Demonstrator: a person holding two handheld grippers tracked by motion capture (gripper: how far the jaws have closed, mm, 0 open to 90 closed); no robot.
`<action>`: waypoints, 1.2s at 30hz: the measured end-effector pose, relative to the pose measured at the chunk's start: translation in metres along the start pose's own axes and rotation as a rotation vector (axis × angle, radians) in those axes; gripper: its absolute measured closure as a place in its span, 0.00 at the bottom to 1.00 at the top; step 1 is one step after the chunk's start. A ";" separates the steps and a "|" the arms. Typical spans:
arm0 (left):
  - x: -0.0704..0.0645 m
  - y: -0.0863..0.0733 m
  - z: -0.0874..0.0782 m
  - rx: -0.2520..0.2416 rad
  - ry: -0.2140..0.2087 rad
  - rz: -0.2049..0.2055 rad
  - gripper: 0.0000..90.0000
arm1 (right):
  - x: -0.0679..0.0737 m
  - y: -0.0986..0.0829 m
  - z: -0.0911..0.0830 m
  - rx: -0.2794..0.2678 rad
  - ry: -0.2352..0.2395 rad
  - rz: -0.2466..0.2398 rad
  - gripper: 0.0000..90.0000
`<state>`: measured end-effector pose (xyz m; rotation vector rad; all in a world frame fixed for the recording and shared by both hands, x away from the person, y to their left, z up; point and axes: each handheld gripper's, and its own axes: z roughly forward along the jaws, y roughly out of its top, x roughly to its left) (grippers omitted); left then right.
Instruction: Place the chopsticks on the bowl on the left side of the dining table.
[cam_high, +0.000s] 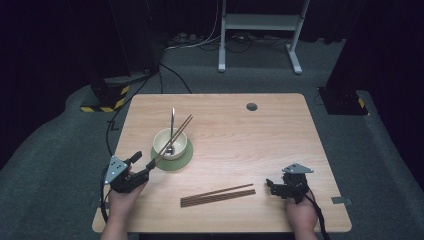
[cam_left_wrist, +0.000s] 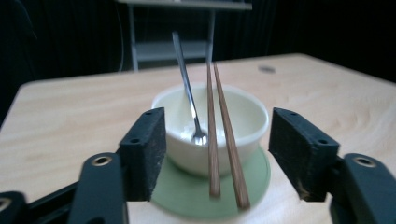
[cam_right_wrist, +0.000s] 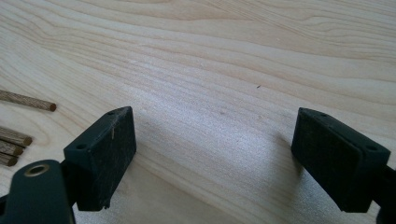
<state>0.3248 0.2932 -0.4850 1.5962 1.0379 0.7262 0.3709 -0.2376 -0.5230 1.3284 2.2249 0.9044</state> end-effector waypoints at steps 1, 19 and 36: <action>-0.002 -0.002 0.000 0.008 0.001 0.007 0.37 | 0.000 0.000 0.000 0.000 0.001 0.000 0.15; -0.011 -0.016 0.012 0.104 0.056 0.095 0.57 | 0.000 0.000 0.000 0.001 0.005 -0.002 0.15; 0.000 -0.015 0.022 0.068 0.038 0.094 0.66 | 0.000 0.000 0.000 0.002 0.005 -0.002 0.15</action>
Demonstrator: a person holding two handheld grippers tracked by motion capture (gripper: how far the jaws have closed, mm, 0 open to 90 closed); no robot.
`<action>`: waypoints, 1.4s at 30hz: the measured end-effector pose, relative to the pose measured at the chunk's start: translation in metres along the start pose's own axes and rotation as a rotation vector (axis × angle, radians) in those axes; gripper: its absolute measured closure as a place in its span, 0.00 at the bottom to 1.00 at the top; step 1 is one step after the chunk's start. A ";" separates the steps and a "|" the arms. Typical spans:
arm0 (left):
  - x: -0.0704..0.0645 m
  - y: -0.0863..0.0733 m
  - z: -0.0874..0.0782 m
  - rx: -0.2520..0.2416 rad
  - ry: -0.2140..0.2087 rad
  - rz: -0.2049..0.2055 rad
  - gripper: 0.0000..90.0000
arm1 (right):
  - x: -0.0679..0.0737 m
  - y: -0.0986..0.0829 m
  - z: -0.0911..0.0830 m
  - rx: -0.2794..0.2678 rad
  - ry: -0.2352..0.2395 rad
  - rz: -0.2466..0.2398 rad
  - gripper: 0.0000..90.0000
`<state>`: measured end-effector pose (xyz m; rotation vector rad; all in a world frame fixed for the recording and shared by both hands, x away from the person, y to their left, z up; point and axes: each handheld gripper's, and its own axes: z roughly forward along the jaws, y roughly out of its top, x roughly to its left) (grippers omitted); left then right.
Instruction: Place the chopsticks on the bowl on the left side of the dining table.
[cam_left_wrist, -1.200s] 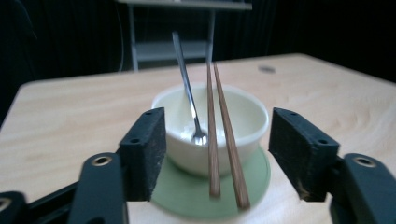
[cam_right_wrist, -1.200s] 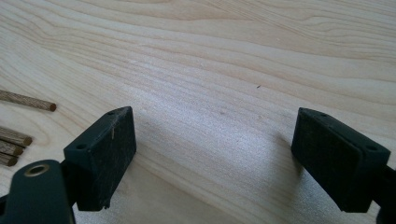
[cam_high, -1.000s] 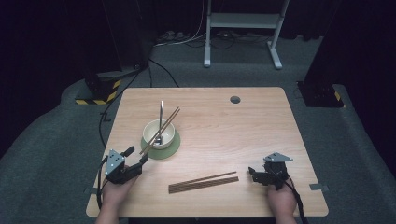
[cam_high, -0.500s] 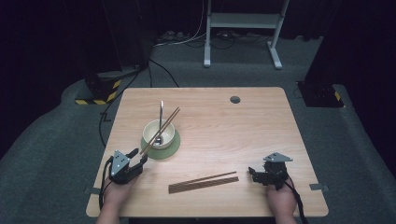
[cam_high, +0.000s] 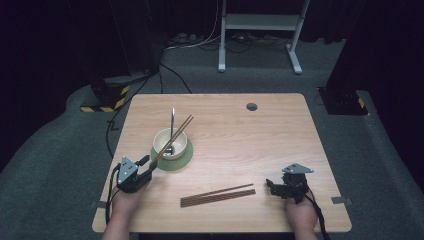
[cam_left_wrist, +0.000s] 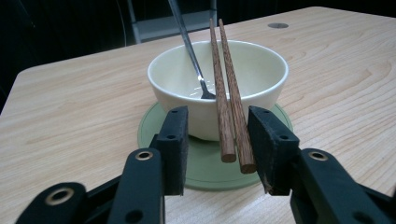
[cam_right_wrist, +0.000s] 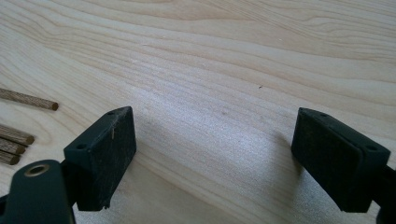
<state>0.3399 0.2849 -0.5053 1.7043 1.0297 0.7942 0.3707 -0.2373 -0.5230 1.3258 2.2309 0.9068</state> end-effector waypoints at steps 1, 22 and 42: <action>0.000 0.000 0.000 0.003 -0.001 0.002 0.67 | 0.000 0.000 0.000 0.000 0.000 0.000 0.15; -0.010 0.002 0.002 0.019 -0.071 0.035 0.85 | 0.000 0.000 0.000 -0.002 0.000 -0.003 0.15; -0.018 0.001 0.000 0.029 -0.125 0.034 0.78 | 0.000 0.000 0.000 -0.003 0.003 -0.007 0.15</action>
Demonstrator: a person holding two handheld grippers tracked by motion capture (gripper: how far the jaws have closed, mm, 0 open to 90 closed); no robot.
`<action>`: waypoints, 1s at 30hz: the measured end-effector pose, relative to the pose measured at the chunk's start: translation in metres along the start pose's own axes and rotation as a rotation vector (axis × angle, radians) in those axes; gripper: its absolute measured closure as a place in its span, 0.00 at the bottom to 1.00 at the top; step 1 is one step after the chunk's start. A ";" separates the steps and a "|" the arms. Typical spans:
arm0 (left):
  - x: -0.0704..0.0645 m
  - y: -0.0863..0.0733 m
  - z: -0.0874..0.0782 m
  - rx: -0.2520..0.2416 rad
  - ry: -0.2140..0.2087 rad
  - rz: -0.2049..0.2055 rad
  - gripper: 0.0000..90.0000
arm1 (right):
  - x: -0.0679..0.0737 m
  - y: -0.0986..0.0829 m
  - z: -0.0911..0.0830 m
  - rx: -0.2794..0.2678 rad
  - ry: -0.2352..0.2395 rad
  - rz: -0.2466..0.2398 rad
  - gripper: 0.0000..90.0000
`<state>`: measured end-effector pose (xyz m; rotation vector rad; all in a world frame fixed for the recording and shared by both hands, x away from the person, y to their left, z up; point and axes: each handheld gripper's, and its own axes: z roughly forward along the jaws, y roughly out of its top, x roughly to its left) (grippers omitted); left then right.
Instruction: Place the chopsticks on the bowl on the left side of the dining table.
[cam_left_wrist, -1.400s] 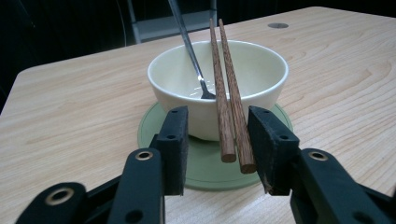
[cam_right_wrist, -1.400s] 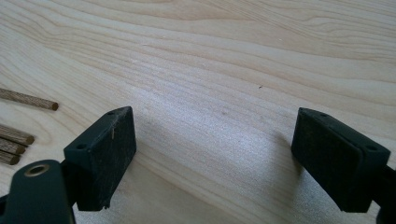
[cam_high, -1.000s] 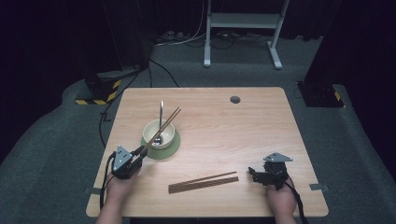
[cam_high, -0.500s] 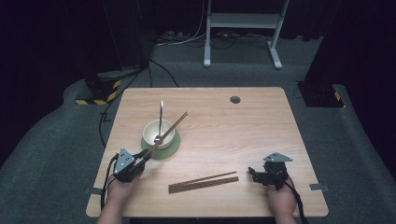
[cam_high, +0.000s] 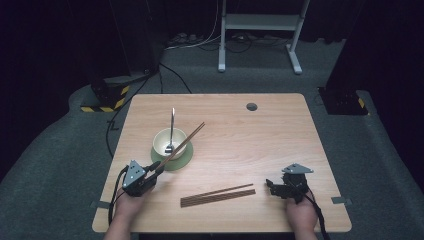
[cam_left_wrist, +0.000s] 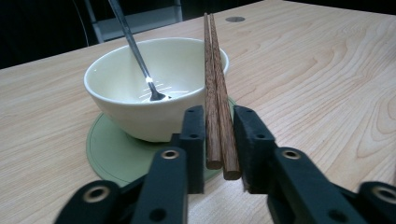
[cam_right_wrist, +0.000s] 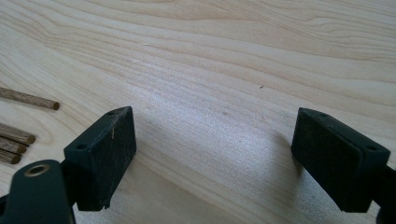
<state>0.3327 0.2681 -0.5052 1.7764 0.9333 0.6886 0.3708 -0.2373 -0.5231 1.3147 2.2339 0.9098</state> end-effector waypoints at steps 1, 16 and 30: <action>0.000 0.000 0.000 0.000 0.003 0.002 0.76 | 0.000 0.000 0.000 0.002 0.000 0.003 0.15; 0.008 0.000 -0.007 -0.003 0.110 -0.024 0.61 | -0.001 0.000 0.001 0.000 0.000 -0.008 0.14; 0.024 0.000 -0.003 0.007 0.260 -0.112 0.58 | 0.000 0.006 0.001 0.027 -0.009 0.005 0.14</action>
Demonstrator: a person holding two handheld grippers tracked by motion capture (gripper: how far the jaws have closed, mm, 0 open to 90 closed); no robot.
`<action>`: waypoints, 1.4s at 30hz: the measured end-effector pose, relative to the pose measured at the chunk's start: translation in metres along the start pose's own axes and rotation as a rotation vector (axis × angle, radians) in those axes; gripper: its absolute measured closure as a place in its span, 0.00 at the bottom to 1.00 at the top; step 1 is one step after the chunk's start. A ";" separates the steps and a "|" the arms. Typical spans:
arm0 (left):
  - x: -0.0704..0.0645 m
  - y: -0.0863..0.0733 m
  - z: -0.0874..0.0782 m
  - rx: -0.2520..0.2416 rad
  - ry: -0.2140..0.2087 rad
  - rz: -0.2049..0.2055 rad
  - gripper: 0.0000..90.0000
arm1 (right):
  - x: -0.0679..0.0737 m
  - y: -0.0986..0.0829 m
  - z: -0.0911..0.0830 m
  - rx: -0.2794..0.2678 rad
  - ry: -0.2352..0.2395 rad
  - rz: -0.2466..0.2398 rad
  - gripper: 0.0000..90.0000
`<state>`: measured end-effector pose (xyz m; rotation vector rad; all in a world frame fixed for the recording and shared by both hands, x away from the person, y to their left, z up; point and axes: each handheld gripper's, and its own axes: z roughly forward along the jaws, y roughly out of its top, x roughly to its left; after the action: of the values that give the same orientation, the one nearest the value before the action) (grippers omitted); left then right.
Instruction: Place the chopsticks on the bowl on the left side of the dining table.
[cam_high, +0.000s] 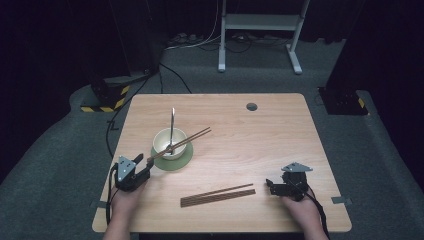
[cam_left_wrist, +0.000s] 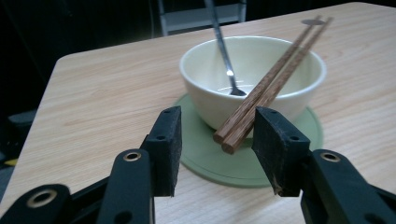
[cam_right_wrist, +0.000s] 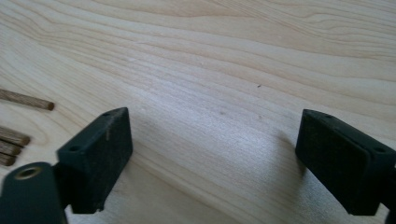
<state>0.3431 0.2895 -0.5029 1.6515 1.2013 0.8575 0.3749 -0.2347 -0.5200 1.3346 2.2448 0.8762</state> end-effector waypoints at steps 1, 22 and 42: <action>0.002 0.000 0.001 0.001 0.007 -0.011 0.58 | 0.002 0.003 0.000 -0.004 -0.014 -0.007 0.14; 0.016 0.017 0.017 0.051 0.089 -0.034 0.62 | 0.061 0.074 -0.011 -0.212 0.073 -0.117 0.14; 0.025 0.017 0.042 -0.025 0.034 -0.104 0.64 | 0.127 0.107 0.026 -0.281 0.059 -0.166 0.39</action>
<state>0.3937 0.3006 -0.5012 1.5459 1.2838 0.8347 0.3992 -0.0772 -0.4668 0.9948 2.1415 1.1320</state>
